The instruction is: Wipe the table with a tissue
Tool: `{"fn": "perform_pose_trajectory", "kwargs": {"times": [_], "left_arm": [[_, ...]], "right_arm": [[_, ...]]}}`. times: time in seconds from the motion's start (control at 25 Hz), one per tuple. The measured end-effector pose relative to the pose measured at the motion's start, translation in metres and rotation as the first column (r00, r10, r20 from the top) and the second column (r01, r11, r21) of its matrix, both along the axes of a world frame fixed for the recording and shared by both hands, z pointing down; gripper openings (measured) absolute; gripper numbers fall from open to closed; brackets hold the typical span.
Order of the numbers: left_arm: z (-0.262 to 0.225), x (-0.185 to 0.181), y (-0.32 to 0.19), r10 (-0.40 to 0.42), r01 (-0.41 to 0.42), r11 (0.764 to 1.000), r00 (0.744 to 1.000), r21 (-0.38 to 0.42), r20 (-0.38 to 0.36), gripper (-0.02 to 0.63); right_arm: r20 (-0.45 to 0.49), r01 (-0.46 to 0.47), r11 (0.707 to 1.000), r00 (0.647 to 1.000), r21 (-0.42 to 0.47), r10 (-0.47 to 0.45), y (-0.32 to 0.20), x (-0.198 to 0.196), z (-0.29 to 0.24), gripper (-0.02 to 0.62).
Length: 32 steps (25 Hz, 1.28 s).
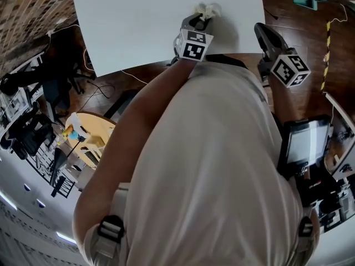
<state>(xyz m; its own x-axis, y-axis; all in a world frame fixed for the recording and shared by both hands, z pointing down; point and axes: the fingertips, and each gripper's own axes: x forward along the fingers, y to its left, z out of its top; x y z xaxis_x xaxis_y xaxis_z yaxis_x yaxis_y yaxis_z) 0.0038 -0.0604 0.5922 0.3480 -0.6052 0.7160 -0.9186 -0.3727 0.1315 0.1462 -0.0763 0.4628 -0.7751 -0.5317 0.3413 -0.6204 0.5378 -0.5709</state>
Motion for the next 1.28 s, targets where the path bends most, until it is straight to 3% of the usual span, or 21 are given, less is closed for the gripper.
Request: {"fn": "perform_pose_trajectory", "kwargs": {"times": [0.08,0.2,0.28,0.32,0.44,0.6,0.76,0.88,1.04,1.28], "left_arm": [[-0.009,0.031,0.002,0.091,-0.099,0.994,0.986,-0.051,-0.138,0.112],[-0.043,0.083,0.014,0.220,-0.242,0.970,0.904,-0.014,-0.366,0.112],[-0.066,0.100,0.025,0.298,-0.309,0.950,0.855,0.045,-0.425,0.114],[-0.073,0.100,0.029,0.323,-0.326,0.943,0.844,0.069,-0.429,0.114],[-0.081,0.063,0.026,0.279,-0.259,0.960,0.861,0.106,-0.425,0.115],[-0.091,-0.035,0.009,0.062,-0.009,0.993,0.894,0.121,-0.443,0.115],[-0.095,-0.128,0.015,-0.155,0.225,0.968,0.884,0.111,-0.441,0.117],[-0.084,-0.188,0.037,-0.275,0.331,0.940,0.879,0.085,-0.390,0.118],[-0.074,-0.214,0.052,-0.318,0.364,0.930,0.872,0.058,-0.373,0.118],[-0.064,-0.217,0.070,-0.246,0.289,0.956,0.882,0.049,-0.401,0.120]], "right_arm": [[0.008,-0.025,1.000,1.000,0.001,0.025,-0.003,0.008,-0.003,0.008],[0.026,-0.089,0.996,0.996,0.014,0.089,-0.014,0.026,-0.014,0.008],[0.030,-0.123,0.992,0.992,0.031,0.122,-0.020,0.037,-0.022,0.008],[0.029,-0.135,0.990,0.991,0.039,0.134,-0.022,0.040,-0.025,0.008],[0.029,-0.167,0.985,0.986,0.052,0.165,-0.024,0.042,-0.030,0.008],[0.040,-0.193,0.980,0.981,0.048,0.192,-0.022,0.031,-0.030,0.008],[0.036,-0.211,0.976,0.977,0.050,0.210,-0.011,0.019,-0.034,0.008],[0.017,-0.216,0.975,0.976,0.048,0.216,0.005,0.000,-0.032,0.008],[0.000,-0.230,0.972,0.973,0.038,0.231,0.011,-0.012,-0.031,0.008],[-0.057,-0.210,0.975,0.975,0.072,0.214,0.038,-0.047,-0.033,0.008]]}}
